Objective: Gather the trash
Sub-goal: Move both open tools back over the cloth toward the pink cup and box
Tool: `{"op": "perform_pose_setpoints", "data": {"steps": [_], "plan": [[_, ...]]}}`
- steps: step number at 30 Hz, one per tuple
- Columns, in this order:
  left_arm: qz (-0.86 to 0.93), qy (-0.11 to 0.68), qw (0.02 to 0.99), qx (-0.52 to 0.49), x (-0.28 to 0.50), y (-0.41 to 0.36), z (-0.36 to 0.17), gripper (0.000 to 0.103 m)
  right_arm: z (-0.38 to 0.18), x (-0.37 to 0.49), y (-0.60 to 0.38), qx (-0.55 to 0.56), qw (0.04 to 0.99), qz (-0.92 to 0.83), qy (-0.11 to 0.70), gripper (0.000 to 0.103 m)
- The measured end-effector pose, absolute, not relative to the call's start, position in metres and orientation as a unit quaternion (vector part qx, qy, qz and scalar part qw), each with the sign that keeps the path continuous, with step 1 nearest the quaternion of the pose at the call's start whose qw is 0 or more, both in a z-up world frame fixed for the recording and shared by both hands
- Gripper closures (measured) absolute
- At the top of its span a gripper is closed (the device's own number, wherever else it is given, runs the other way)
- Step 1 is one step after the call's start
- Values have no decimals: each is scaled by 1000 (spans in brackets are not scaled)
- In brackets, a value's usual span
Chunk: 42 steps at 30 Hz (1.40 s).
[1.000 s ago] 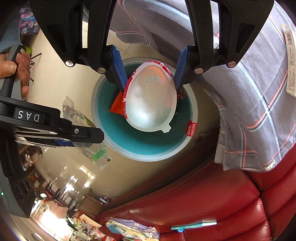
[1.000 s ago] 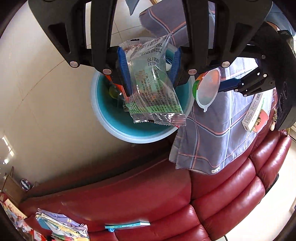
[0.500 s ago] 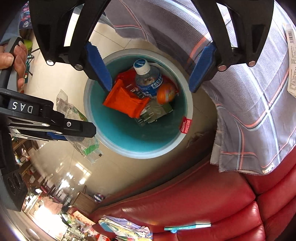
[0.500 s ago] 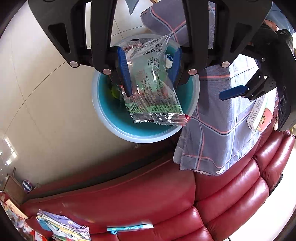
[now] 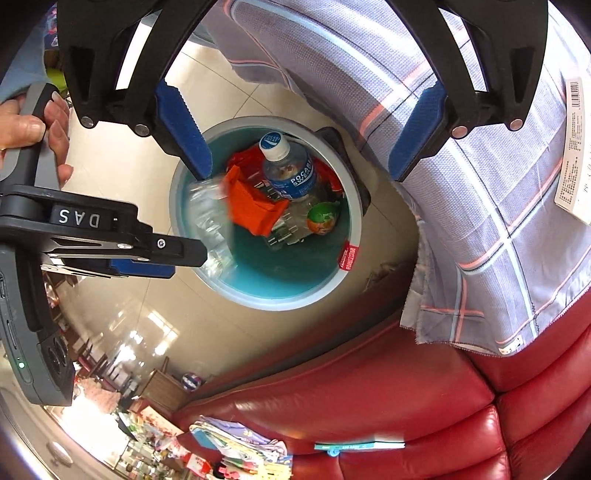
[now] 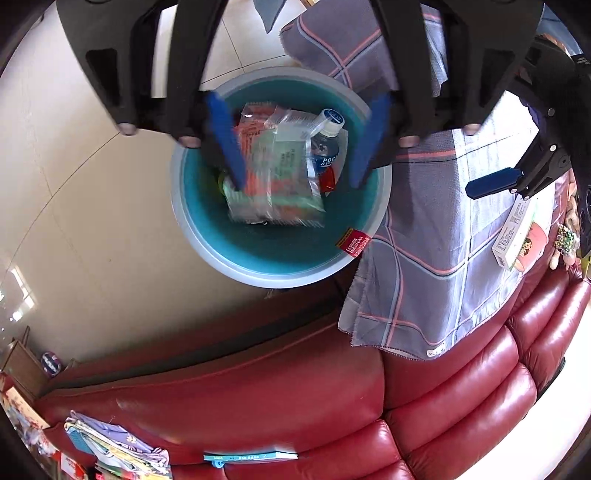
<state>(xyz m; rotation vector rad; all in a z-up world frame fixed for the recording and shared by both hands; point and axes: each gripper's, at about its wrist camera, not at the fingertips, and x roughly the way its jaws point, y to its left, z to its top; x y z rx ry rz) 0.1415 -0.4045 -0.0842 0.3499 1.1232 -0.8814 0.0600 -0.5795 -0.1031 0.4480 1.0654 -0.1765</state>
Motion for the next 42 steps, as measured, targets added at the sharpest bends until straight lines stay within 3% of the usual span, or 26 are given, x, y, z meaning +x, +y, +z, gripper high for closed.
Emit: {"op": "perform_pose_setpoints", "data": {"steps": [5, 25, 29, 42], "plan": [[-401, 508, 746, 156, 140, -398, -78, 6, -100, 59, -577, 216, 830, -89, 506, 17], [-400, 482, 766, 141, 124, -360, -39, 6, -75, 43, -543, 181, 830, -106, 517, 16], [-396, 476, 773, 136, 122, -344, -32, 5, -66, 41, -530, 172, 833, -107, 515, 12], [-340, 480, 803, 92, 144, -237, -30, 4, -54, 69, -456, 129, 834, -80, 530, 11]]}}
